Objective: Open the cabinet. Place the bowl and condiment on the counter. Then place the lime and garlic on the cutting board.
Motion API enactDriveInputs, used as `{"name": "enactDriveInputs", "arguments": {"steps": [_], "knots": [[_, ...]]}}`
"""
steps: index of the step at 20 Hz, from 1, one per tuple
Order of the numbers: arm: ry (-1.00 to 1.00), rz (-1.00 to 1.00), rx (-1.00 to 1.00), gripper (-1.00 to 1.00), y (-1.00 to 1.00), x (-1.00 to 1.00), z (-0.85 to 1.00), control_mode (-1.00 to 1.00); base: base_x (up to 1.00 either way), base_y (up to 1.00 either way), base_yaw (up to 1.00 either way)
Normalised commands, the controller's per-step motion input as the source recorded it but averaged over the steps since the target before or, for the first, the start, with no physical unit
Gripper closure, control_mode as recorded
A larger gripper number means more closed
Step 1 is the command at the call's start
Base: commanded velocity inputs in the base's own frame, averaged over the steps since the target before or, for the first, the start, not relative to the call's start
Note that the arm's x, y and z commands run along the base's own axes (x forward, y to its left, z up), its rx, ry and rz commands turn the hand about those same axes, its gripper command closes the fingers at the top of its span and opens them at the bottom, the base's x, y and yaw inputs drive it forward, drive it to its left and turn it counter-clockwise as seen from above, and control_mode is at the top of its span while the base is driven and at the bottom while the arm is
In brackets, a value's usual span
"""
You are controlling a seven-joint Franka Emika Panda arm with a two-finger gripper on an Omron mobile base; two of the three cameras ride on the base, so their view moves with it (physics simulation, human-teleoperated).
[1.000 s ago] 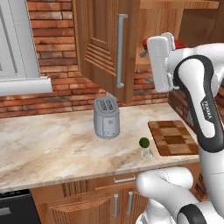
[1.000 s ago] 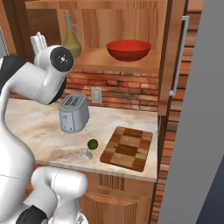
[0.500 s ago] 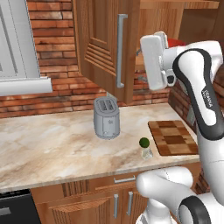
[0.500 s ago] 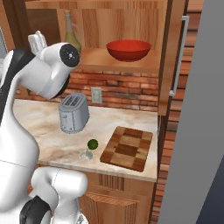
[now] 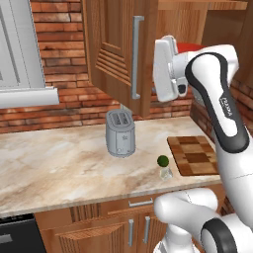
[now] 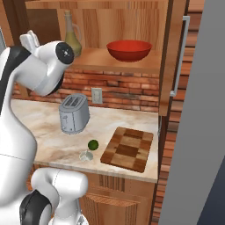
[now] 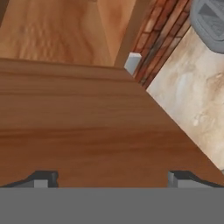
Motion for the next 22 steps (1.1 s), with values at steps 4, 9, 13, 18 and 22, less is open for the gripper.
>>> {"name": "enactDriveInputs", "arguments": {"steps": [4, 9, 13, 18, 22], "knots": [[0.00, 0.09, 0.00, -1.00, 0.29, 0.00, 0.00, -1.00, 0.00, 0.00, 0.00], [0.00, 0.10, 0.00, -1.00, 0.25, 0.00, 0.00, -1.00, 0.00, 0.00, 0.00], [0.00, 0.09, 0.00, -1.00, 0.25, 0.00, 0.00, -1.00, 0.00, 0.00, 0.00], [0.00, 0.09, 0.00, -1.00, 0.30, 0.00, 0.00, -1.00, 0.00, 0.00, 0.00], [0.00, 0.08, 0.00, -1.00, 0.34, 0.00, -0.01, -1.00, 0.00, 0.00, 0.00]]}}
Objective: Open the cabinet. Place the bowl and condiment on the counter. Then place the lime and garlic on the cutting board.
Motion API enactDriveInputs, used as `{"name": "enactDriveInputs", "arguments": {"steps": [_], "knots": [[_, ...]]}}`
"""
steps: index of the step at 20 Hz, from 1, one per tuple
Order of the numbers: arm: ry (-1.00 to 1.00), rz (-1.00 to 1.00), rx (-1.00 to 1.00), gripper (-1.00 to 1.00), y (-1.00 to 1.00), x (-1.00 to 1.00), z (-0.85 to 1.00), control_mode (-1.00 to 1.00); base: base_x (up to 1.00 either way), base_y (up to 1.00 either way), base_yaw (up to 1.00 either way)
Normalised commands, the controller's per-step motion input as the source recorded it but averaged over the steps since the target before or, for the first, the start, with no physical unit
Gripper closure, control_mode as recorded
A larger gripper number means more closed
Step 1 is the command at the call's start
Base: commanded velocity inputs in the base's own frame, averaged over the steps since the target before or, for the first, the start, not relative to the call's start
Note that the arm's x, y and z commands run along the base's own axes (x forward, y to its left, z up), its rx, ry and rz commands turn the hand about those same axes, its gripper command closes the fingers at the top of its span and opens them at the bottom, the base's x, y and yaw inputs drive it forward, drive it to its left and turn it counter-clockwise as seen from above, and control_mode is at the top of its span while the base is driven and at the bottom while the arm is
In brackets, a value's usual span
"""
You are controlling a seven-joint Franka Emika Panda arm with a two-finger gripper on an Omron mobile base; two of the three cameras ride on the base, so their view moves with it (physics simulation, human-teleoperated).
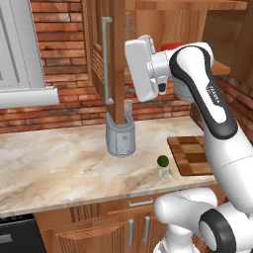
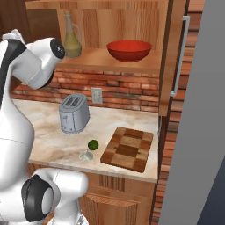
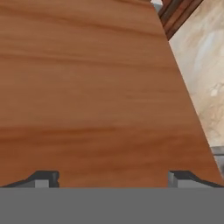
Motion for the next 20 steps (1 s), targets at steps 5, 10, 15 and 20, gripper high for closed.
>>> {"name": "enactDriveInputs", "arguments": {"steps": [5, 10, 15, 20], "knots": [[0.00, 0.06, 0.00, -1.00, 0.42, 0.00, -0.13, -1.00, 0.00, 0.00, 0.00], [0.00, 0.06, -0.01, -1.00, 0.50, -0.01, -0.29, -1.00, 0.00, 0.00, 0.00], [-0.02, 0.03, 0.00, -1.00, 0.30, -0.04, -0.11, -1.00, 0.00, 0.00, 0.00], [-0.06, 0.00, 0.00, -1.00, -0.18, -0.23, 0.00, -1.00, 0.00, 0.00, 0.00]]}}
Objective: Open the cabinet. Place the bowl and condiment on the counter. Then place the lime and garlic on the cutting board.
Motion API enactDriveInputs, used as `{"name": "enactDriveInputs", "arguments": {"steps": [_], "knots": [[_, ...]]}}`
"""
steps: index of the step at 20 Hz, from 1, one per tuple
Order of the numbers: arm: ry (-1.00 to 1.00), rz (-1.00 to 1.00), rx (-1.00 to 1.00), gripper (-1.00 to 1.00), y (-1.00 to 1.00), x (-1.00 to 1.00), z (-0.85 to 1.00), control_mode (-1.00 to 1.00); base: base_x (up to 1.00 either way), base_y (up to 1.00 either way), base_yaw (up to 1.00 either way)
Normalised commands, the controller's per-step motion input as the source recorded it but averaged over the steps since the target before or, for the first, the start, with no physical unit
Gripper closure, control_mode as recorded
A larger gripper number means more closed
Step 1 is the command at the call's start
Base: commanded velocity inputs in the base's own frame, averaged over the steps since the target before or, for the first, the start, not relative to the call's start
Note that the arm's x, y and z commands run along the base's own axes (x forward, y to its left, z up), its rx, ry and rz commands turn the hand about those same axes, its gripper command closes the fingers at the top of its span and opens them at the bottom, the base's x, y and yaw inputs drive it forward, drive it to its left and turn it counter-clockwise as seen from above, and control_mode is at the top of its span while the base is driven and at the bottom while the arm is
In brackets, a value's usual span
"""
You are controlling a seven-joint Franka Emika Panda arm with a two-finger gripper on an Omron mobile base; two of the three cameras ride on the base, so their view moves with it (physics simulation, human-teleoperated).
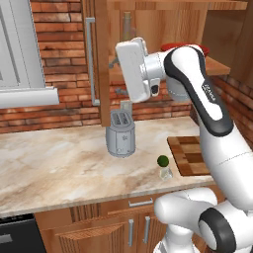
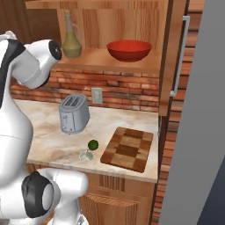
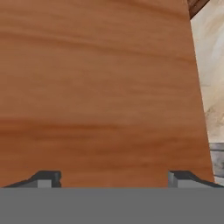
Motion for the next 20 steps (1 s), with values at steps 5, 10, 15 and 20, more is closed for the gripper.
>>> {"name": "enactDriveInputs", "arguments": {"steps": [5, 10, 15, 20], "knots": [[-0.03, 0.00, 0.09, -1.00, -0.80, -0.38, 0.00, -1.00, 0.00, 0.00, 0.00], [-0.13, -0.04, 0.03, -1.00, -0.32, -0.19, 0.00, -1.00, 0.00, 0.00, 0.00], [-0.29, 0.00, 0.00, -1.00, -0.31, -0.05, 0.02, -1.00, 0.00, 0.00, 0.00], [-0.29, -0.02, -0.13, -1.00, -0.31, 0.00, 0.01, -1.00, 0.00, 0.00, 0.00]]}}
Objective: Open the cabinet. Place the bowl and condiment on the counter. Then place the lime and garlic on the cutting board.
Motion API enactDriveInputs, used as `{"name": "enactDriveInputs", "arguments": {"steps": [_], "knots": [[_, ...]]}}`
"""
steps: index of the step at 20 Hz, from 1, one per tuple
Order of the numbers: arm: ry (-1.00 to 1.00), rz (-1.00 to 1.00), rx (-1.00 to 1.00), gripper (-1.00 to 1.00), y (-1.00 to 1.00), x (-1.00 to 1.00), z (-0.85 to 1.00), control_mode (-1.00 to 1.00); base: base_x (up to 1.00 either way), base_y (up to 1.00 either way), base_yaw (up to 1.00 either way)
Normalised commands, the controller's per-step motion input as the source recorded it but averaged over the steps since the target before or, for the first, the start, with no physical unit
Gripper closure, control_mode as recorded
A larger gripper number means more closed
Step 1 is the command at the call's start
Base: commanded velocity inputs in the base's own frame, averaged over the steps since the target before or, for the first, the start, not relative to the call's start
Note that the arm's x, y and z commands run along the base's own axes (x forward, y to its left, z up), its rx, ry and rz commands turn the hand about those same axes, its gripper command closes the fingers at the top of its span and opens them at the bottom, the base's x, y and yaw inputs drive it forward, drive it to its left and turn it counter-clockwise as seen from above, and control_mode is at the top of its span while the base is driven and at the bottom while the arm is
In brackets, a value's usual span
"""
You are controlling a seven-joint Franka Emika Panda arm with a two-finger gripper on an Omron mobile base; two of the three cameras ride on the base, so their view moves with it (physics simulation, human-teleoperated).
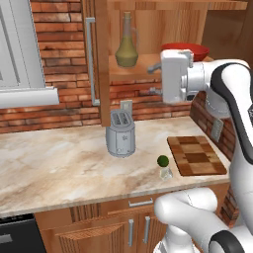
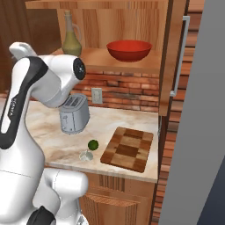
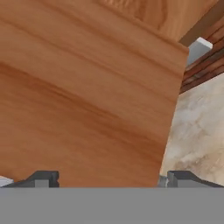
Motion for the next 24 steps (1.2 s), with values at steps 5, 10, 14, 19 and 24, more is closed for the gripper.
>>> {"name": "enactDriveInputs", "arguments": {"steps": [5, 10, 14, 19, 24], "knots": [[-0.24, -0.01, -0.15, -1.00, -0.22, 0.00, 0.00, -1.00, 0.00, 0.00, 0.00], [-0.04, 0.00, -0.12, -1.00, -0.07, -0.06, -0.10, -1.00, 0.00, 0.00, 0.00], [0.00, -0.01, -0.15, -1.00, 0.00, -0.08, -0.15, -1.00, 0.00, 0.00, 0.00], [-0.01, -0.18, -0.12, -1.00, 0.13, 0.00, 0.00, -1.00, 0.00, 0.00, 0.00], [-0.25, -0.25, -0.18, -1.00, 0.00, 0.00, 0.00, -1.00, 0.00, 0.00, 0.00]]}}
